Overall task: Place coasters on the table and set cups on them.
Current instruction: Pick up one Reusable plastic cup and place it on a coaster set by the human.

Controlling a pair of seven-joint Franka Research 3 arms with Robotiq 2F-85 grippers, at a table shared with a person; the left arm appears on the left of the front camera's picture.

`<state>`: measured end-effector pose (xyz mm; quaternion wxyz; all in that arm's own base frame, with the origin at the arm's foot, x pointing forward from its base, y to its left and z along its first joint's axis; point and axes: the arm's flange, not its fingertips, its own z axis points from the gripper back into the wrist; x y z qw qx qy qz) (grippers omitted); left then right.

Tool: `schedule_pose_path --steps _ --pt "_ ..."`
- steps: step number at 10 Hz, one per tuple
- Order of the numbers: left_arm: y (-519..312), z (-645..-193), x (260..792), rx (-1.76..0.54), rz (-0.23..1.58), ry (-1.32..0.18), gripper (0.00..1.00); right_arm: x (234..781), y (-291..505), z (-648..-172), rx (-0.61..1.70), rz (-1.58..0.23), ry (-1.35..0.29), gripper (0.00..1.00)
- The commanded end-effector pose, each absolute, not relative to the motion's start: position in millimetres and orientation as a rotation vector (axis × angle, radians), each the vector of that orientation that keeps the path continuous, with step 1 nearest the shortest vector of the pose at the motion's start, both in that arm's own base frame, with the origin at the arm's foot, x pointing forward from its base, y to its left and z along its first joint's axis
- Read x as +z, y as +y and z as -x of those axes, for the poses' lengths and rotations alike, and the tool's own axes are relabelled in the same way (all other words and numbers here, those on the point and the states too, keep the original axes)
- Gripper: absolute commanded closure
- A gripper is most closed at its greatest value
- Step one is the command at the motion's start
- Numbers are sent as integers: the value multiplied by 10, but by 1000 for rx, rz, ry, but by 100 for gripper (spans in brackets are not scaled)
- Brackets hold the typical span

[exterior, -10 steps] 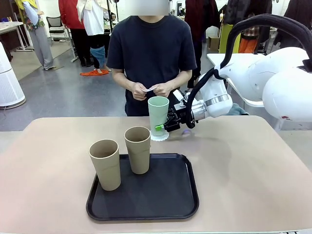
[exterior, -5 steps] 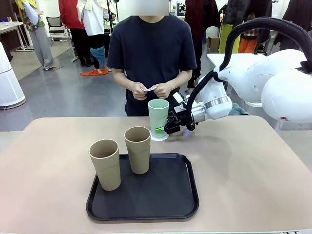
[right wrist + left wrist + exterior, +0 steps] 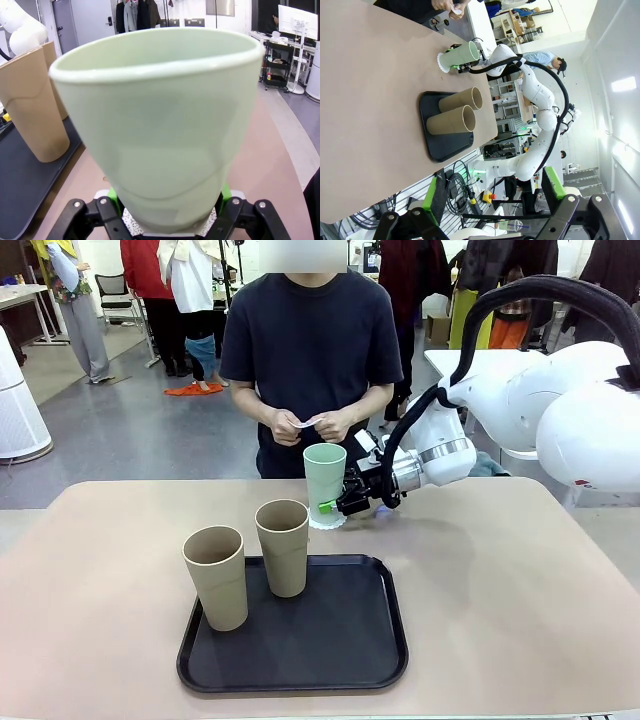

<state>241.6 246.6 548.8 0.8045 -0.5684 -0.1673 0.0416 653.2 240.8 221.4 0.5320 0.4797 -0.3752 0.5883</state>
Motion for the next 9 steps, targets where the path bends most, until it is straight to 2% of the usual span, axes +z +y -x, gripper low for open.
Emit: schedule_pose_path --steps 1,9 --pt "2461 -2403 5502 86 1228 -366 0 2196 2383 -6524 1409 -1150 -867 0" --pt "2461 -2403 5502 86 1228 -366 0 2204 2376 -6519 1407 -1144 -854 0"
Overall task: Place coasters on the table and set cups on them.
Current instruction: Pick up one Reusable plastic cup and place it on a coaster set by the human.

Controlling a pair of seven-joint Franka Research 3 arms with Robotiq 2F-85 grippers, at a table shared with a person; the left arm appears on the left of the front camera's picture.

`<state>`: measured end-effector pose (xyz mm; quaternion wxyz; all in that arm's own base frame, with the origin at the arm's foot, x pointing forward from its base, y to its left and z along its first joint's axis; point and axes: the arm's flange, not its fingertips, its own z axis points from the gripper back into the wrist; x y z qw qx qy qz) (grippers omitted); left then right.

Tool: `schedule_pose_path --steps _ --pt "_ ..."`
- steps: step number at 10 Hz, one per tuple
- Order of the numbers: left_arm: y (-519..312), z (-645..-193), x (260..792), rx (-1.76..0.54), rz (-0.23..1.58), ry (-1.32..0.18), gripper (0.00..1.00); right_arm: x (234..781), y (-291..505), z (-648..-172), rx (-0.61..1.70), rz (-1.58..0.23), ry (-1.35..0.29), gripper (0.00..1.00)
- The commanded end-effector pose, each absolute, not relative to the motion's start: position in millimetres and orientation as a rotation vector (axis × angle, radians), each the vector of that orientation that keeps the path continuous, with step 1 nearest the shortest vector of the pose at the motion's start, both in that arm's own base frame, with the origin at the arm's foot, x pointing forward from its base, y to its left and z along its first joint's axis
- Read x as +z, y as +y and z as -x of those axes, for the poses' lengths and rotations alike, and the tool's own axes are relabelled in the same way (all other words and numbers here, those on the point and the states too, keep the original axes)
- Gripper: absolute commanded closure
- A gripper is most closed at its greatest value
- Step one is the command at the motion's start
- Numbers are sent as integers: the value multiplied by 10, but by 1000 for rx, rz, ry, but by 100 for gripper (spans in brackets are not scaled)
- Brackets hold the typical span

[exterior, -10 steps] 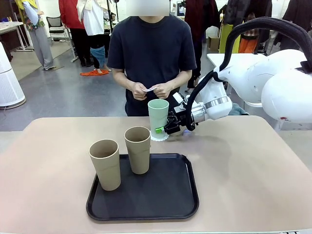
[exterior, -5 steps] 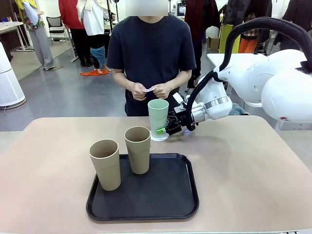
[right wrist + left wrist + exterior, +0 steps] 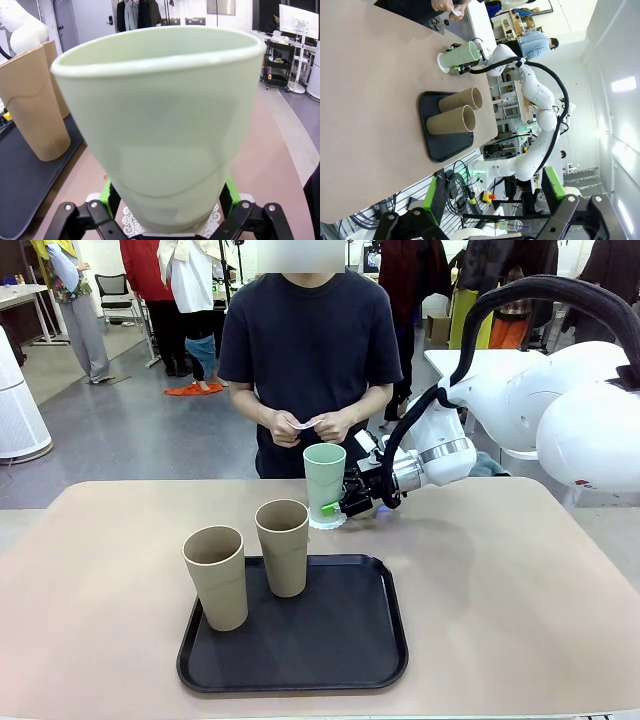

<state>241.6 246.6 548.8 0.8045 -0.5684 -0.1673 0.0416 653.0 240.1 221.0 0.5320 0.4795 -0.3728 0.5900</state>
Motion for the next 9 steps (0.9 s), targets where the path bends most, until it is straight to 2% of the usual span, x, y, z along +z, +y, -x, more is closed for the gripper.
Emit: schedule_pose_path --steps 1,9 --pt "2461 -2403 5502 86 1228 -366 0 2211 2373 -6526 1407 -1142 -852 0" --pt "2461 -2403 5502 86 1228 -366 0 2341 2207 -6481 1420 -1106 -848 0"
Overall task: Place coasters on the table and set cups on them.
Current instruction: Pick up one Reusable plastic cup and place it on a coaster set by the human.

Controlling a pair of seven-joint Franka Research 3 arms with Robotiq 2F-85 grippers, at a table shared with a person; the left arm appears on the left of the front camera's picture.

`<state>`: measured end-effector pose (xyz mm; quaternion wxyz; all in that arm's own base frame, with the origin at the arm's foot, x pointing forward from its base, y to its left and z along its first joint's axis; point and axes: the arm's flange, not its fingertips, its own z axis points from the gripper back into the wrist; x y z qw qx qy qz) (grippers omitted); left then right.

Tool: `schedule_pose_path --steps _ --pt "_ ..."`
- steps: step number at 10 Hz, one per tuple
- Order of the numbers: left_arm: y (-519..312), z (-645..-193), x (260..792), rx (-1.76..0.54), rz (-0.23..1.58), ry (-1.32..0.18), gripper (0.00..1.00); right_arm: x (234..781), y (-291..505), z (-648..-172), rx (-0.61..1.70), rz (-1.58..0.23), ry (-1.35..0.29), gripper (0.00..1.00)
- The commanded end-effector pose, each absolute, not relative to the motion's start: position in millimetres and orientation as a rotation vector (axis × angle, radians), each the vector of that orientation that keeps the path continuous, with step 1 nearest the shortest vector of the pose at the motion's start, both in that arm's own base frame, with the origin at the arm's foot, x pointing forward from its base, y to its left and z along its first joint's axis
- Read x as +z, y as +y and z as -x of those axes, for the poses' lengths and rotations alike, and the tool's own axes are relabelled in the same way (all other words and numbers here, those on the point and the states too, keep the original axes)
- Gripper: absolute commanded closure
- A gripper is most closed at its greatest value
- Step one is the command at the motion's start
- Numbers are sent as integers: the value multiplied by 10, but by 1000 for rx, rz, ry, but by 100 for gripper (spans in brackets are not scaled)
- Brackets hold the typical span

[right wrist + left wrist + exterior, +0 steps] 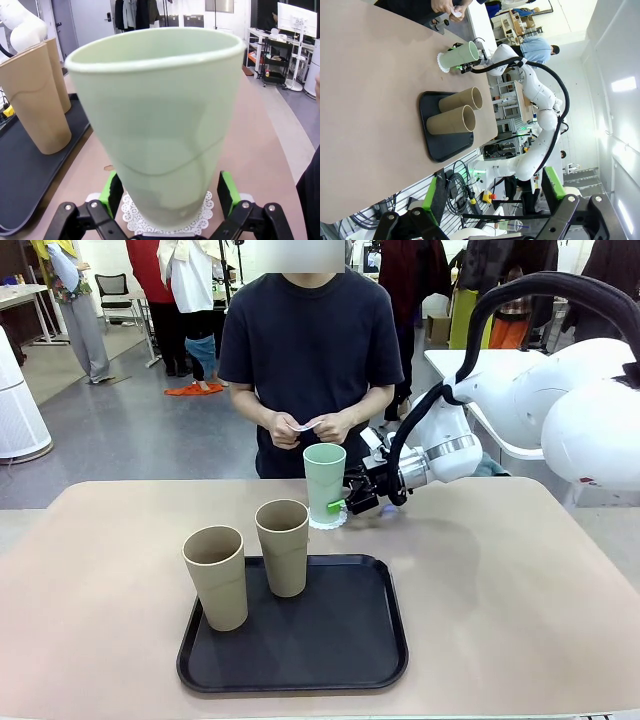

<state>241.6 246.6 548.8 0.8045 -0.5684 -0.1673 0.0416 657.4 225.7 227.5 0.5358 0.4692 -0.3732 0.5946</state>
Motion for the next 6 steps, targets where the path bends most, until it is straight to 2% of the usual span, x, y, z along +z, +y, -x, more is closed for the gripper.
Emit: schedule_pose_path --steps 1,6 --pt "2461 -2403 5502 86 1228 -366 0 2371 2194 -6478 1419 -1102 -855 0" --pt "2461 -2403 5502 86 1228 -366 0 2408 2159 -6468 1428 -1117 -832 0"
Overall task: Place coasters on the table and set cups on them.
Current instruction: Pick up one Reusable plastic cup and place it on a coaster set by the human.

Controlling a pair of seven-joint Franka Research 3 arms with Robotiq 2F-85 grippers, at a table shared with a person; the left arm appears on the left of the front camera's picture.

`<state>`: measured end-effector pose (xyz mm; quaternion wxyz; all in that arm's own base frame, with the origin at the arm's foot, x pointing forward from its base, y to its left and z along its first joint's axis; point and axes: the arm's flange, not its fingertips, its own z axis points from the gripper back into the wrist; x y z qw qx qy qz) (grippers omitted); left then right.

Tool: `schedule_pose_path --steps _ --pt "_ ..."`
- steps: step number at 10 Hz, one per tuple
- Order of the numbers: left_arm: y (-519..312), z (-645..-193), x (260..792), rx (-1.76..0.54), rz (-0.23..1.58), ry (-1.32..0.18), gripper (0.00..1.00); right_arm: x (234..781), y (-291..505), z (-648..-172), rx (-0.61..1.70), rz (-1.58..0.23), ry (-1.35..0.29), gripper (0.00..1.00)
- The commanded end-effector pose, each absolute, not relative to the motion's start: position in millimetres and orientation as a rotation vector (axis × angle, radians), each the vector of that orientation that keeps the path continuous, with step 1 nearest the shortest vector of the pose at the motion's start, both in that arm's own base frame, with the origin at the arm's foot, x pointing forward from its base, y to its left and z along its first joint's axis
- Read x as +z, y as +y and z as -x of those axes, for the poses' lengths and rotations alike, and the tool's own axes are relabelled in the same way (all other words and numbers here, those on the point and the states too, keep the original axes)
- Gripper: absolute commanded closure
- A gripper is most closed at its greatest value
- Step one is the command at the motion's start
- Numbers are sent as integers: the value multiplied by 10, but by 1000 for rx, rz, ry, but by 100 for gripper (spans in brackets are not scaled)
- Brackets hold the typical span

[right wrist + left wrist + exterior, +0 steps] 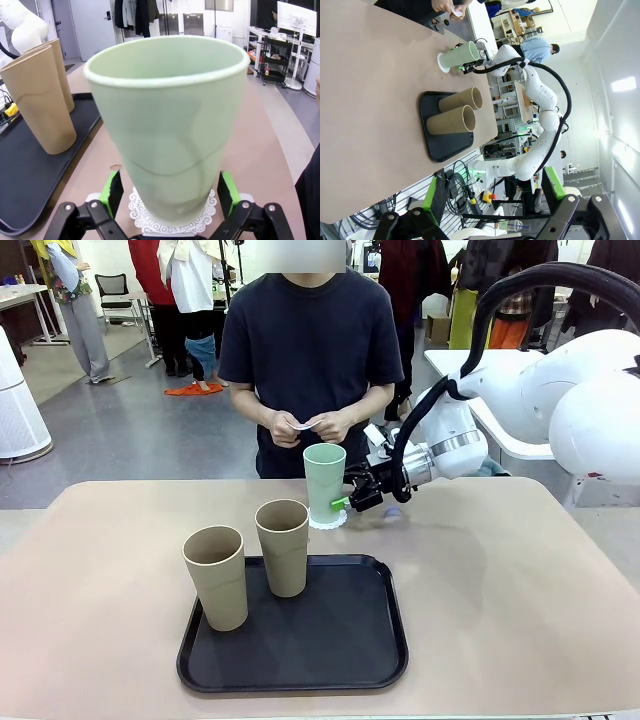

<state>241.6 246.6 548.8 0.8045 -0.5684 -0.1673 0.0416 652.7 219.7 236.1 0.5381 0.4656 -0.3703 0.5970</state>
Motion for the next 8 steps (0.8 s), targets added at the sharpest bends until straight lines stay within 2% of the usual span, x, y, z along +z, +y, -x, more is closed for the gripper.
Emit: schedule_pose_path --steps 1,4,8 --pt "2461 -2403 5502 86 1228 -366 0 2416 2154 -6456 1436 -1138 -806 0" --pt "2461 -2403 5502 86 1228 -366 0 2493 2089 -6406 1458 -1114 -784 0" --pt "2461 -2403 5502 86 1228 -366 0 2653 1673 -6406 1402 -1051 -852 0"
